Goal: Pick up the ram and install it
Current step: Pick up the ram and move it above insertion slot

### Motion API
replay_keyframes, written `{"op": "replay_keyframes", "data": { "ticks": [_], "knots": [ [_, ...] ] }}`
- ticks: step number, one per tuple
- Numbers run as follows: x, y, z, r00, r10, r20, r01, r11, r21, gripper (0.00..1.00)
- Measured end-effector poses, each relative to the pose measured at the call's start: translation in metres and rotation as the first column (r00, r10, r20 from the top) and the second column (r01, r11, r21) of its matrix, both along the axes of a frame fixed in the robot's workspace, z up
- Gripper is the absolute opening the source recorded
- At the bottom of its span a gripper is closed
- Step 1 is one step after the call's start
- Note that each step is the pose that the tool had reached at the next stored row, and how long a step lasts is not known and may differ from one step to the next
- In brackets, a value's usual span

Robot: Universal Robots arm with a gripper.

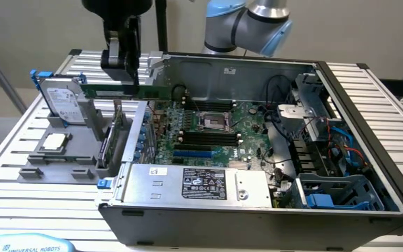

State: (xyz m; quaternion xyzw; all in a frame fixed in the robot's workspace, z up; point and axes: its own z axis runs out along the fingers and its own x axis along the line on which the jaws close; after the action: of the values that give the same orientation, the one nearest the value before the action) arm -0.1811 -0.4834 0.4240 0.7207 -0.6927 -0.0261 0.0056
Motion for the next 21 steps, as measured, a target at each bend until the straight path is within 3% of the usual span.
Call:
{"op": "replay_keyframes", "data": {
  "ticks": [5,10,15,21],
  "knots": [
    [0.023,0.005,-0.0018,1.0,0.0,-0.0001,0.0,1.0,0.0,0.13],
    [0.045,0.0128,-0.0053,1.0,0.0,-0.0001,0.0,1.0,0.0,0.13],
    [0.066,0.0238,-0.0095,1.0,0.0,-0.0001,0.0,1.0,0.0,0.13],
    [0.087,0.0406,-0.0151,1.0,0.0,-0.0001,0.0,1.0,0.0,0.13]
  ]
}}
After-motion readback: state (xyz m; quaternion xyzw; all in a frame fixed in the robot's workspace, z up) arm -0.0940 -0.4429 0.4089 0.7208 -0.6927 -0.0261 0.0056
